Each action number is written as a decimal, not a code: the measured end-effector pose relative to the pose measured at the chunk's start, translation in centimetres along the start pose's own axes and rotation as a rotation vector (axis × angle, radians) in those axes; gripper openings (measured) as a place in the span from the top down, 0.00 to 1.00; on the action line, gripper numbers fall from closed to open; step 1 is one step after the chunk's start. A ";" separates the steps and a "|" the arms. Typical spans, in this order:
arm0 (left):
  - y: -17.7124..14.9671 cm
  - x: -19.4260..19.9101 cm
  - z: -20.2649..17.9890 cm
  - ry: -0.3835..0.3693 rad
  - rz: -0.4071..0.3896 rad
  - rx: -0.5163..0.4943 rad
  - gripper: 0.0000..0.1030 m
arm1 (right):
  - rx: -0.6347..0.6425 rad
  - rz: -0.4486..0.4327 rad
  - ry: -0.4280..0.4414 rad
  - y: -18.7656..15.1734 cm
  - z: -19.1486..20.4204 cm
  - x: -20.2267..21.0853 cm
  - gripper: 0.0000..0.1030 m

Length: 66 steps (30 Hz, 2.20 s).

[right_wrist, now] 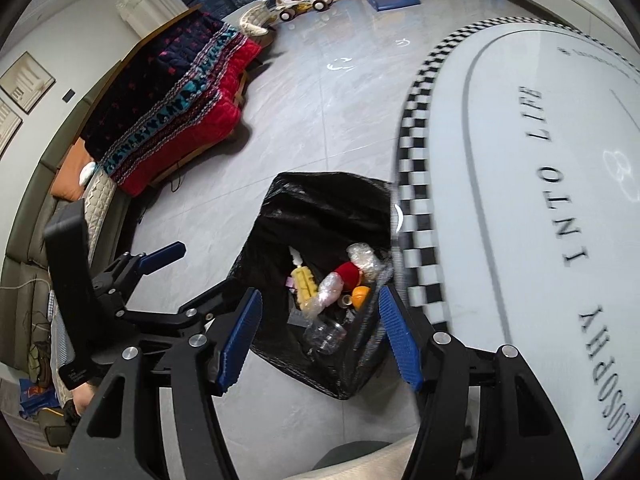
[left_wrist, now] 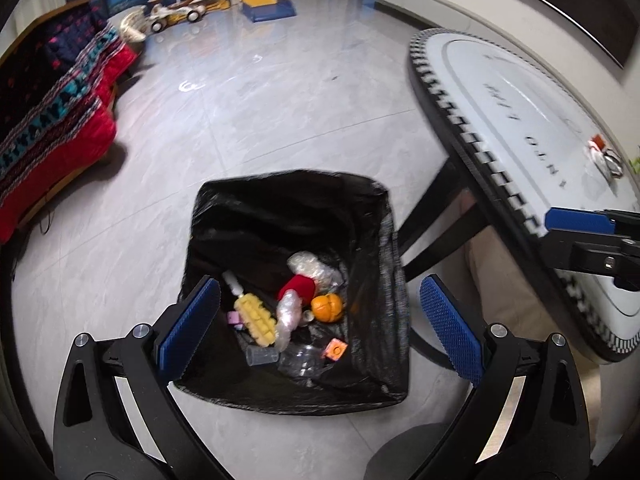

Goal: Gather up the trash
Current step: 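Move both grippers back over the table toward the cardboard, then grasp the brown cardboard piece with the right gripper and lift it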

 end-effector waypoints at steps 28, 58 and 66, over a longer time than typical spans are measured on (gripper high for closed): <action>8.2 -0.5 -28.7 -0.316 0.018 -0.426 0.06 | -0.317 -0.184 -0.284 -0.8 -26.2 16.6 0.39; 13.6 -6.9 -40.8 -0.396 0.100 -0.527 0.06 | -0.485 -0.139 -0.294 1.6 -44.9 16.5 0.29; 13.6 -7.2 -40.1 -0.391 0.110 -0.511 0.06 | -0.395 -0.111 -0.262 2.4 -43.0 15.1 0.29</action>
Point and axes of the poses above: each gripper's, at about its wrist camera, not at the fingertips, and x roughly against the way its jaws point, z to its left, y to its top, the point moved 6 cm from there along -x, roughly the way its jaws point, and after that the axes turned 5 degrees about -y, right-handed, at the moved point
